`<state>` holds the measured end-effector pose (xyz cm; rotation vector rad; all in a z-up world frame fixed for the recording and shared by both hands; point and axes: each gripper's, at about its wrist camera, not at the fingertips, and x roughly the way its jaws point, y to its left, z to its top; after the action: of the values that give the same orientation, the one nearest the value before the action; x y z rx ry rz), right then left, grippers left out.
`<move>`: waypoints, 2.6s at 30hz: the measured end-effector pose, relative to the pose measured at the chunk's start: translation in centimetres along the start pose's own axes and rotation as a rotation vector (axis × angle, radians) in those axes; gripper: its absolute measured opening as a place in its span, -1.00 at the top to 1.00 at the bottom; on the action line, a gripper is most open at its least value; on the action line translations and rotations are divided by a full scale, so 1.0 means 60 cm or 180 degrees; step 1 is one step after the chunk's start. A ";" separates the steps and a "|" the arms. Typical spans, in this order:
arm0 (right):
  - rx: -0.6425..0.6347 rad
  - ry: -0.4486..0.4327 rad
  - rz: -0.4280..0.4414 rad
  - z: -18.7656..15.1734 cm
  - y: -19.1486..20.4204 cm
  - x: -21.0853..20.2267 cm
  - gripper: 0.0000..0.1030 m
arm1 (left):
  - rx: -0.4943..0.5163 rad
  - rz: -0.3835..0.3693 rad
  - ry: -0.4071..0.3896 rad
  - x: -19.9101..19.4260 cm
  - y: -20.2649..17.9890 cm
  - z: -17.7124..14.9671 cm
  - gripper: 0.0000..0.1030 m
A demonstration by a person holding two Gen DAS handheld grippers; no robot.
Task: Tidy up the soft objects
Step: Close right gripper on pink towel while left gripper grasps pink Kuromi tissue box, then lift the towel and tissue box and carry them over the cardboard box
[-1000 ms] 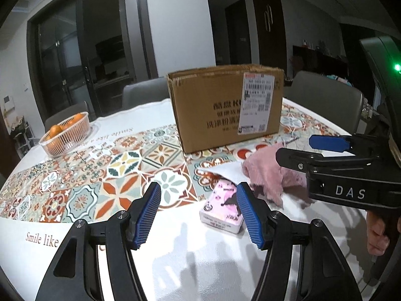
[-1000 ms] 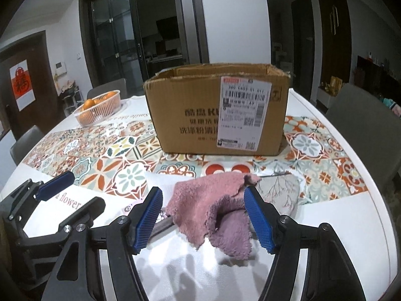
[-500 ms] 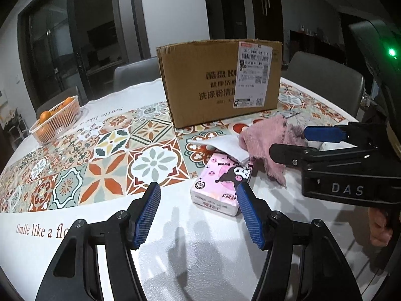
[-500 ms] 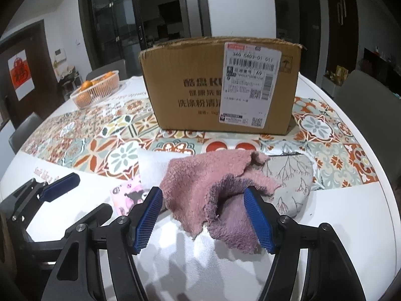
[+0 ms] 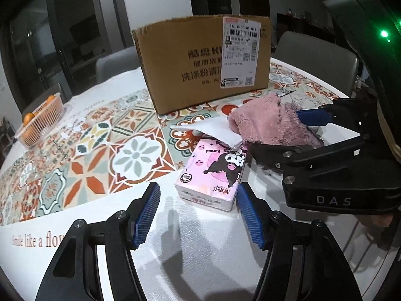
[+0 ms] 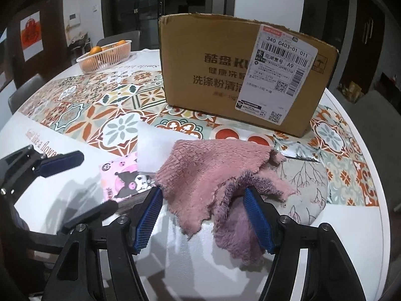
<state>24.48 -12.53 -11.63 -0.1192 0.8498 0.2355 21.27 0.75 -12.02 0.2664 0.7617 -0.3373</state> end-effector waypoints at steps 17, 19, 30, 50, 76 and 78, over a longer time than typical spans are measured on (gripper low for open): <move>0.0229 0.0011 0.0162 -0.008 -0.029 0.019 0.61 | -0.0143 -0.0203 0.0175 0.033 -0.001 0.012 -0.12; 0.0269 -0.0009 0.0192 -0.009 -0.031 0.018 0.73 | -0.0167 -0.0204 0.0183 0.033 -0.001 0.012 -0.11; 0.0571 -0.0176 0.0293 -0.002 -0.040 -0.021 0.82 | -0.0390 -0.0106 0.0089 -0.015 0.001 0.014 -0.10; 0.0738 -0.0562 0.0201 0.020 -0.038 -0.145 0.82 | -0.0641 0.0038 -0.0323 -0.137 0.011 0.053 -0.10; 0.0686 -0.1260 0.0016 0.126 -0.058 -0.273 0.82 | -0.0548 0.0019 -0.1074 -0.224 0.038 0.191 -0.09; 0.0686 -0.1321 0.0007 0.138 -0.063 -0.279 0.82 | -0.0530 0.0020 -0.1137 -0.224 0.041 0.209 -0.09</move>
<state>20.80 -17.20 6.46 0.1295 0.4577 0.1612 21.01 1.27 6.54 0.0481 0.4332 -0.3029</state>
